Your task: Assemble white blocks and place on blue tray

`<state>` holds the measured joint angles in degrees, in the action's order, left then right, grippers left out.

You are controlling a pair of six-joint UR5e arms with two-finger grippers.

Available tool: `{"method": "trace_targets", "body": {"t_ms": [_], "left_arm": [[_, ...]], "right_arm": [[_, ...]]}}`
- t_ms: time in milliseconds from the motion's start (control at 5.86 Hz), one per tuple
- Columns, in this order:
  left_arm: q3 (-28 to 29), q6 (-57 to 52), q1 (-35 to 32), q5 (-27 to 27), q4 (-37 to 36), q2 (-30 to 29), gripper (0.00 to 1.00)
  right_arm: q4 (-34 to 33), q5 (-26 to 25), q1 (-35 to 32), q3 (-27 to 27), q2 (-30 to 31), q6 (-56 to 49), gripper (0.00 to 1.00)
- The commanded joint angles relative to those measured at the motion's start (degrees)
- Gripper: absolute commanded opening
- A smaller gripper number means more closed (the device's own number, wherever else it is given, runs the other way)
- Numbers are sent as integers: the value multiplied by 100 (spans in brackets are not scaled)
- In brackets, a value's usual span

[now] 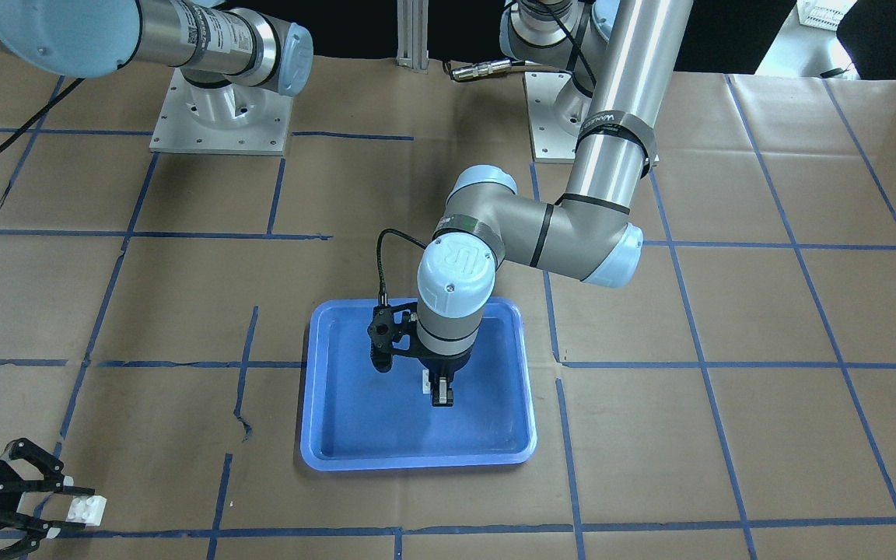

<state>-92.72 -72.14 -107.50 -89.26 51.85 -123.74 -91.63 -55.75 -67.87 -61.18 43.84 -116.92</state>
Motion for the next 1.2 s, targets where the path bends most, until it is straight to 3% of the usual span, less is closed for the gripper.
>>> {"method": "trace_targets", "body": {"t_ms": [0, 171, 341, 683, 1024], "left_arm": [[-106, 286, -17, 14, -88, -27, 20], [-141, 279, -17, 14, -105, -1, 54], [-150, 297, -17, 22, -97, 60, 79], [-150, 253, 157, -13, 270, 506, 85], [8, 314, 658, -4, 2198, 1820, 85]], "right_arm": [[40, 11, -251, -915, 831, -6, 20], [-90, 55, -418, -1827, 1455, 63, 21], [-701, 55, -541, -2689, 1966, 308, 21], [-2263, 265, -1023, -4097, 2540, 1184, 21], [-3751, 301, -1830, -4455, 2455, 2518, 21]]}}
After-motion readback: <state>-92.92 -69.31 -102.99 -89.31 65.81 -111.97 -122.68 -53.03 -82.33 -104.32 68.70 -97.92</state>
